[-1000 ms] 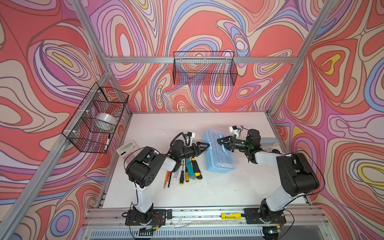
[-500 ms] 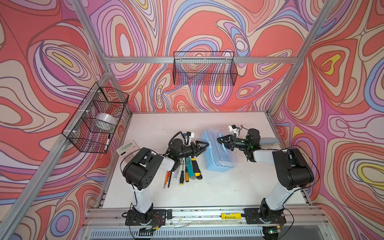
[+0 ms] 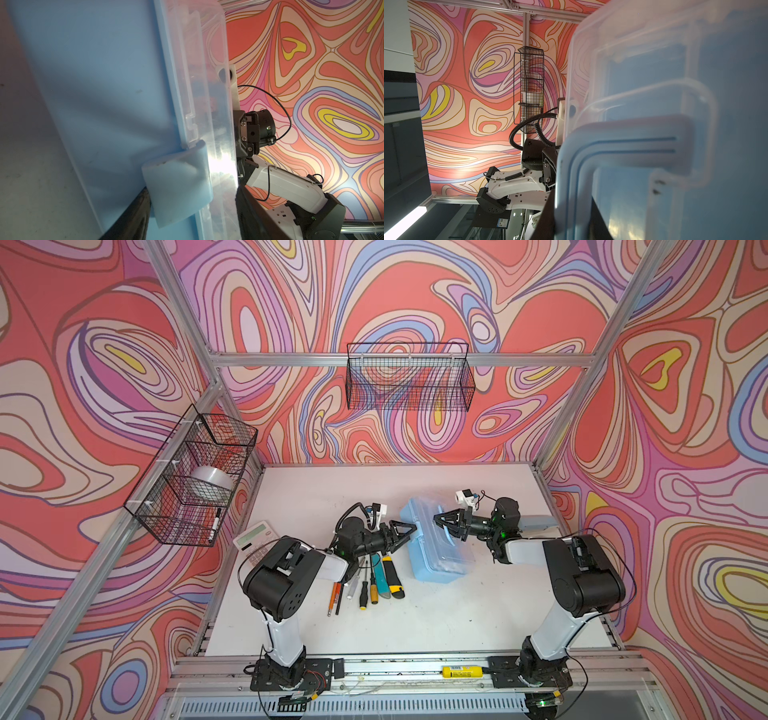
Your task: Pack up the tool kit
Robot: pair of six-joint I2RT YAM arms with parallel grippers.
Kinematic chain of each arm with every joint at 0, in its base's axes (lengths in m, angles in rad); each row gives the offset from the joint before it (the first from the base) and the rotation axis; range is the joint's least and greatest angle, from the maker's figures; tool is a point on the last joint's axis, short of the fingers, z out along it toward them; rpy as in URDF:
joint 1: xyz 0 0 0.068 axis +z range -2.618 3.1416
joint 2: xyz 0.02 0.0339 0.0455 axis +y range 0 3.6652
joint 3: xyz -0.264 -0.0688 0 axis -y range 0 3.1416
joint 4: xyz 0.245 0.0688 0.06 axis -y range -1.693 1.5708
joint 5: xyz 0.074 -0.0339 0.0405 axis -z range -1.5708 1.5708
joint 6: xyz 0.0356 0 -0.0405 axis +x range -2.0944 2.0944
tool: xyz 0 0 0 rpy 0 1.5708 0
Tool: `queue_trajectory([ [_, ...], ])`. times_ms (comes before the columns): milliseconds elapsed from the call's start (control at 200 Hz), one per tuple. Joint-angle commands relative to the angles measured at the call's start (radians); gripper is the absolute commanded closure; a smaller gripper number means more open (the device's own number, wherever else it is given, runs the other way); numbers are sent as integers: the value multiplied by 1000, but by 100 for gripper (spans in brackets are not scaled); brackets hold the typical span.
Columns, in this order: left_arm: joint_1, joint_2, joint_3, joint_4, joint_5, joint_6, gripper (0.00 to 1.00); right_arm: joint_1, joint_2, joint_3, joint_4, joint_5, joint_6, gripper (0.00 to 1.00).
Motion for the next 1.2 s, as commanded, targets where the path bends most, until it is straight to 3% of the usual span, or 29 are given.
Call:
queue_trajectory([
  [0, -20, -113, 34, 230, 78, -29, 36, 30, 75, -42, -132, 80, -216, 100],
  [270, -19, -155, 28, 231, 72, -53, 36, 29, 75, -37, -209, 102, -276, 100],
  [746, 14, -174, -7, 197, 60, -65, 35, 20, 50, -29, -219, 133, -273, 100],
  [886, 59, -182, -42, 31, 21, 10, 35, 21, -26, 4, -321, 157, -315, 100],
  [1031, 75, -227, -36, -211, -28, 141, 33, 37, -118, 88, -605, 263, -459, 100],
  [1192, 73, -285, 4, -456, -85, 282, 32, 86, -160, 131, -706, 335, -484, 100],
])
